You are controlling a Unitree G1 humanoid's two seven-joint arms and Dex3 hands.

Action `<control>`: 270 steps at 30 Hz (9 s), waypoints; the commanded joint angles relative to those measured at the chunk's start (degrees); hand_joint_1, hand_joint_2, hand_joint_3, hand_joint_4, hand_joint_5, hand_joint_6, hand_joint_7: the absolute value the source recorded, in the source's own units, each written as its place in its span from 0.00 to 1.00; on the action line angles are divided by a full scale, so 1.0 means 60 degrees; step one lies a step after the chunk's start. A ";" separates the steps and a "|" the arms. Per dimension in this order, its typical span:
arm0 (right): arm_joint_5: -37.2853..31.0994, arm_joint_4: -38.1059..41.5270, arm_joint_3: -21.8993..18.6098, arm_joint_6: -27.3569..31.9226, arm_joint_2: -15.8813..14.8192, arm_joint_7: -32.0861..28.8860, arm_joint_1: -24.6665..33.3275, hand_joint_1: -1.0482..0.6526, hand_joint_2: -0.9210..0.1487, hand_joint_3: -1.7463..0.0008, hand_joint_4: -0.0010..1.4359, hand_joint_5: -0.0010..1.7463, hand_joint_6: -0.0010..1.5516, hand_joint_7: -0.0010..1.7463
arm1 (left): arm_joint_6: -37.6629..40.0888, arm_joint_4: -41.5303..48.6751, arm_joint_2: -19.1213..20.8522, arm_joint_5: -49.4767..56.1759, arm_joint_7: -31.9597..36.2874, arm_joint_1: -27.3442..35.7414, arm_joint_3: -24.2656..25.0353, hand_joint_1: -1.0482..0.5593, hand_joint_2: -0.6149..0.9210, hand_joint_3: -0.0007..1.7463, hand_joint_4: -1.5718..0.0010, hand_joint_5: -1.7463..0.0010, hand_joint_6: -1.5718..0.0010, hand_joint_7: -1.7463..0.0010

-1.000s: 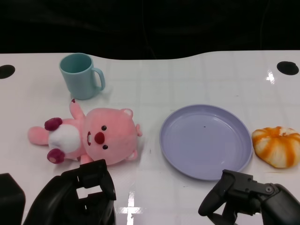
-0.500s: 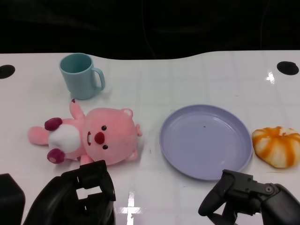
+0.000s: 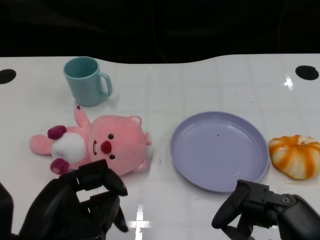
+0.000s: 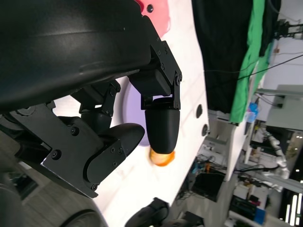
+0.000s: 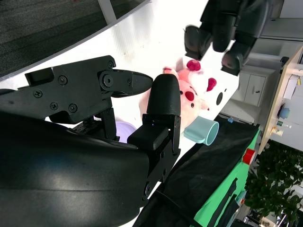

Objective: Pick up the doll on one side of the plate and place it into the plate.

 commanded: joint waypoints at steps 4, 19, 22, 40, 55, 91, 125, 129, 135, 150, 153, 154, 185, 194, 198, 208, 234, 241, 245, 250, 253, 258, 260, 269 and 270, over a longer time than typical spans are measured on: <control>0.0036 0.0023 -0.0059 -0.0117 -0.0060 0.0001 -0.0044 0.47 0.00 0.80 0.46 0.91 0.37 0.76 | -0.0048 -0.0080 0.0022 0.0109 0.0371 -0.0193 0.0334 0.48 0.79 0.45 0.61 0.28 0.57 0.57; -0.0037 -0.0033 0.0130 0.0110 0.0063 -0.0072 -0.0127 0.46 0.00 0.80 0.45 0.91 0.37 0.75 | -0.2771 0.0642 0.1695 0.4195 0.0326 -0.1512 0.0445 0.27 1.00 0.08 0.89 0.58 0.71 0.97; -0.0025 -0.0092 0.0110 0.0203 0.0062 -0.0065 -0.0120 0.47 0.00 0.80 0.45 0.91 0.37 0.75 | -0.2736 0.0796 0.2165 0.4979 0.0297 -0.1952 0.0427 0.24 1.00 0.07 0.93 0.61 0.74 0.98; -0.0027 -0.0159 0.0110 0.0312 0.0082 -0.0050 -0.0130 0.47 0.00 0.80 0.45 0.91 0.37 0.75 | -0.2598 0.2360 0.4584 1.0247 -0.0647 -0.4196 -0.1684 0.27 1.00 0.01 1.00 0.76 0.84 1.00; -0.0095 -0.0357 0.0203 0.0380 0.0074 -0.0056 -0.0045 0.47 0.00 0.80 0.45 0.91 0.37 0.75 | -0.2527 0.5178 0.4054 1.2546 -0.0940 -0.6167 -0.3511 0.23 1.00 0.00 0.99 0.79 0.85 1.00; -0.0123 -0.0777 0.0185 0.0677 0.0039 -0.0067 0.0304 0.46 0.00 0.80 0.45 0.91 0.37 0.74 | -0.4783 1.4366 0.1269 1.1644 0.3521 -0.8158 -0.5021 0.49 1.00 0.10 0.50 0.07 0.45 0.34; -0.0158 -0.0073 0.0385 0.0595 0.0156 -0.0131 -0.0215 0.47 0.00 0.80 0.45 0.91 0.38 0.74 | -0.5407 0.9420 0.0778 0.9246 0.3148 -0.7584 -0.3248 0.56 0.67 0.75 0.37 0.00 0.50 0.00; -0.0180 -0.0149 0.0404 0.0606 0.0098 -0.0115 -0.0217 0.47 0.00 0.80 0.45 0.91 0.38 0.74 | -0.4851 0.9065 0.0324 0.9640 0.2942 -0.8007 -0.3612 0.54 0.66 0.73 0.39 0.00 0.52 0.00; -0.0150 -0.0249 0.0409 0.0540 0.0072 -0.0101 -0.0127 0.47 0.00 0.80 0.45 0.91 0.38 0.74 | -0.4202 0.9413 -0.0593 1.0046 0.3066 -0.8600 -0.4038 0.53 0.64 0.76 0.38 0.00 0.51 0.00; -0.0319 -0.0650 0.0633 0.0894 0.0071 -0.0112 -0.0059 0.46 0.00 0.80 0.45 0.90 0.38 0.74 | -0.3034 1.1398 -0.2083 1.0677 0.3096 -0.9895 -0.4929 0.53 0.67 0.61 0.40 0.00 0.54 0.00; -0.0326 -0.0627 0.0640 0.0765 0.0045 -0.0100 -0.0056 0.46 0.00 0.80 0.45 0.90 0.38 0.74 | -0.3100 1.1519 -0.2282 1.0261 0.2903 -0.9942 -0.4740 0.53 0.73 0.46 0.46 0.00 0.50 0.38; -0.0318 -0.0635 0.0627 0.0766 0.0035 -0.0091 -0.0055 0.46 0.00 0.80 0.46 0.90 0.38 0.74 | -0.3162 1.1475 -0.2306 1.0067 0.2695 -0.9932 -0.4679 0.52 0.77 0.41 0.50 0.01 0.52 0.51; 0.0105 -0.0459 0.0151 0.0672 -0.0071 0.0134 -0.0087 0.46 0.00 0.80 0.45 0.91 0.38 0.74 | -0.3192 0.6155 0.0052 0.9407 -0.0309 -0.7706 -0.4509 0.07 1.00 0.19 1.00 0.83 0.93 0.98; 0.0250 -0.0382 0.0025 0.0609 -0.0099 0.0196 -0.0072 0.47 0.00 0.80 0.45 0.91 0.37 0.74 | -0.3974 0.4165 0.0636 0.8130 -0.0314 -0.5773 -0.3453 0.14 1.00 0.16 1.00 0.68 0.87 0.95; 0.0211 -0.0333 0.0041 0.0536 -0.0120 0.0179 -0.0094 0.46 0.00 0.80 0.45 0.91 0.38 0.74 | -0.4256 0.3624 0.0666 0.7843 -0.0180 -0.5137 -0.3163 0.17 1.00 0.15 0.98 0.63 0.84 0.94; 0.0196 -0.0401 0.0065 0.0694 -0.0178 0.0212 -0.0111 0.47 0.00 0.79 0.45 0.91 0.37 0.74 | -0.4946 0.2042 0.0142 0.6211 0.0180 -0.2977 -0.2238 0.35 0.99 0.12 0.86 0.46 0.73 0.90; 0.0234 -0.0479 0.0030 0.0738 -0.0200 0.0203 -0.0118 0.46 0.00 0.80 0.45 0.91 0.38 0.74 | -0.0351 -0.2036 -0.0339 0.1517 0.0641 0.1064 -0.1165 0.59 0.70 0.76 0.48 0.00 0.52 0.14; 0.0308 -0.0296 -0.0066 0.0485 -0.0228 0.0225 -0.0068 0.47 0.00 0.80 0.46 0.91 0.38 0.75 | -0.0162 -0.1333 -0.0096 0.0917 0.0208 0.1057 -0.0868 0.56 0.69 0.74 0.49 0.00 0.53 0.11; 0.0346 -0.0294 -0.0144 0.0404 -0.0268 0.0248 -0.0012 0.46 0.00 0.80 0.46 0.91 0.38 0.75 | -0.0203 -0.0744 0.0065 0.0595 -0.0149 0.0926 -0.0613 0.54 0.69 0.71 0.49 0.00 0.54 0.09; 0.0328 -0.0336 -0.0177 0.0348 -0.0320 0.0264 0.0054 0.46 0.00 0.80 0.45 0.91 0.38 0.75 | 0.0083 -0.0588 0.0068 0.0248 -0.0076 0.0840 -0.0459 0.54 0.69 0.72 0.49 0.00 0.53 0.10; 0.0270 -0.0388 -0.0172 0.0362 -0.0333 0.0235 0.0105 0.46 0.00 0.80 0.45 0.91 0.38 0.75 | 0.0128 -0.0506 0.0134 0.0134 -0.0135 0.0818 -0.0427 0.54 0.69 0.72 0.49 0.00 0.54 0.10; 0.0255 -0.0438 -0.0195 0.0302 -0.0332 0.0222 0.0206 0.46 0.00 0.80 0.46 0.91 0.38 0.75 | 0.0120 -0.0481 0.0199 0.0148 -0.0214 0.0856 -0.0470 0.53 0.68 0.72 0.49 0.00 0.54 0.10; 0.0280 -0.0395 -0.0229 0.0249 -0.0325 0.0226 0.0223 0.47 0.00 0.80 0.46 0.91 0.38 0.74 | 0.0205 -0.0516 0.0254 0.0197 -0.0168 0.0855 -0.0537 0.51 0.68 0.72 0.49 0.00 0.54 0.10; 0.0367 -0.0406 -0.0265 0.0296 -0.0306 0.0276 0.0214 0.48 0.00 0.79 0.45 0.92 0.38 0.75 | 0.0267 -0.0607 0.0297 0.0229 -0.0116 0.0852 -0.0655 0.51 0.67 0.72 0.49 0.00 0.54 0.10; 0.0350 -0.0401 -0.0267 0.0271 -0.0322 0.0281 0.0218 0.48 0.00 0.79 0.45 0.92 0.38 0.75 | 0.0339 -0.0666 0.0281 0.0225 -0.0040 0.0853 -0.0654 0.51 0.67 0.72 0.49 0.00 0.54 0.10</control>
